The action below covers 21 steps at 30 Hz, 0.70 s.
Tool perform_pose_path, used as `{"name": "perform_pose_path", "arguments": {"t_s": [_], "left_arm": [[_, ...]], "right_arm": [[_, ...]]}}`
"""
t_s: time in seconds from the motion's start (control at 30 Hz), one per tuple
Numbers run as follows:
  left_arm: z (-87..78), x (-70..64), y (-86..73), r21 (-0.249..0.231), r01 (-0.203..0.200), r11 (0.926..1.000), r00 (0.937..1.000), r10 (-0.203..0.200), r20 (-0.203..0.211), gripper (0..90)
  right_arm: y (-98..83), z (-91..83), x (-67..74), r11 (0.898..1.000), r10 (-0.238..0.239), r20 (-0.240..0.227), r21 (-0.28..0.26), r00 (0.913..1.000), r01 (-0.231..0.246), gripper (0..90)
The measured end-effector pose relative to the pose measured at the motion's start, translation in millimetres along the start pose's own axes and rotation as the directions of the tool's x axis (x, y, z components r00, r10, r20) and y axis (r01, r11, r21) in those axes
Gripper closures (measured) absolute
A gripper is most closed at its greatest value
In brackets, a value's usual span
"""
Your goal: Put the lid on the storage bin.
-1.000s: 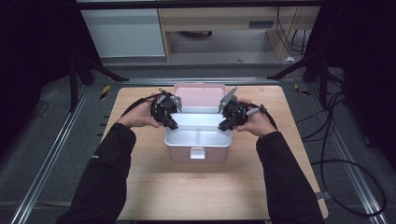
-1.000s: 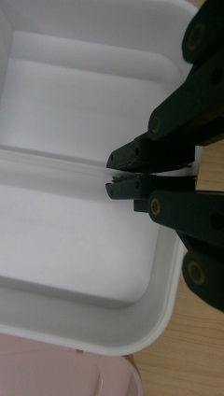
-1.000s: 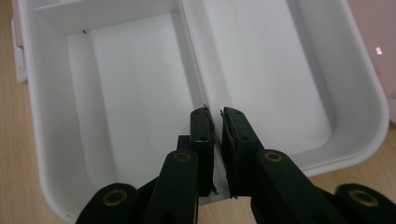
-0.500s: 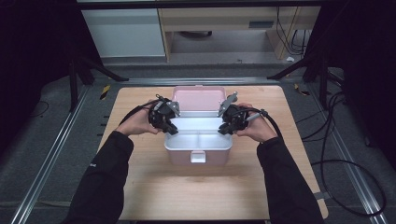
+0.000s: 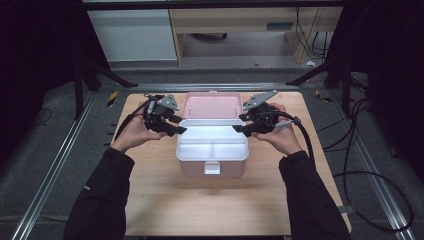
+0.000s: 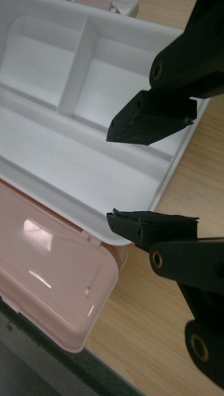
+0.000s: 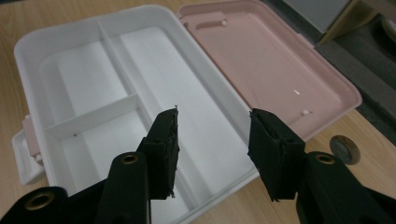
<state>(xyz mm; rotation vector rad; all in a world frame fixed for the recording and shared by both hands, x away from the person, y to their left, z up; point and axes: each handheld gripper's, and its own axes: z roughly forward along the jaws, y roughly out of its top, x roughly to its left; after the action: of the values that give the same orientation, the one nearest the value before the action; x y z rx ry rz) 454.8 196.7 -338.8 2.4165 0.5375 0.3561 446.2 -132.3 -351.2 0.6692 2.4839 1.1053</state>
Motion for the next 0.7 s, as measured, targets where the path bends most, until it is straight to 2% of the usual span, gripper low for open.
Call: {"name": "perform_pose_path", "arguments": {"t_s": [0.07,0.1,0.17,0.27,0.33,0.37,0.43,0.6,0.67,0.7], "left_arm": [[-3.6,3.8,-5.9,-0.042,0.053,0.9977,0.998,-0.055,-0.031,49.3],[-4.4,4.9,-7.9,-0.051,0.071,0.9962,0.9966,-0.073,-0.04,48.6],[-5.8,8.2,-12.5,-0.078,0.105,0.9915,0.9921,-0.11,-0.061,47.1],[-6.8,13.8,-18.0,-0.122,0.157,0.98,0.9824,-0.167,-0.083,45.8],[-6.4,18.0,-20.7,-0.154,0.187,0.9701,0.9743,-0.203,-0.096,45.3],[-5.6,20.6,-22.2,-0.179,0.206,0.9622,0.9684,-0.226,-0.104,44.9],[-4.0,24.6,-22.7,-0.198,0.226,0.9537,0.9609,-0.252,-0.115,43.6],[5.7,35.9,-23.9,-0.239,0.271,0.9325,0.9418,-0.308,-0.134,41.0],[11.9,42.0,-25.0,-0.258,0.292,0.9211,0.9344,-0.332,-0.129,40.3],[15.4,45.0,-25.5,-0.263,0.311,0.9134,0.9263,-0.353,-0.131,39.8]], "right_arm": [[-0.7,-5.4,-2.8,0.999,0.024,0.032,-0.024,0.9992,-0.024,50.4],[-2.2,-8.8,-5.5,0.997,0.061,0.052,-0.047,0.9968,-0.059,50.0],[-6.0,-12.6,-9.7,0.993,0.097,0.071,-0.067,0.9927,-0.092,48.3],[-10.5,-16.2,-15.3,0.993,0.11,0.113,-0.061,0.9875,-0.103,45.0],[-11.3,-16.5,-18.4,0.992,0.12,0.116,-0.051,0.986,-0.114,45.7],[-11.5,-16.2,-19.4,0.992,0.124,0.117,-0.049,0.9854,-0.118,45.7],[-11.8,-14.9,-22.7,0.989,0.145,0.128,-0.055,0.9812,-0.139,45.7],[-14.3,-7.5,-32.0,0.976,0.202,0.15,-0.11,0.968,-0.186,46.2],[-15.7,-2.9,-35.9,0.97,0.225,0.157,-0.129,0.9617,-0.206,44.6],[-16.7,0.5,-38.2,0.966,0.238,0.161,-0.144,0.9578,-0.216,42.1]]}}
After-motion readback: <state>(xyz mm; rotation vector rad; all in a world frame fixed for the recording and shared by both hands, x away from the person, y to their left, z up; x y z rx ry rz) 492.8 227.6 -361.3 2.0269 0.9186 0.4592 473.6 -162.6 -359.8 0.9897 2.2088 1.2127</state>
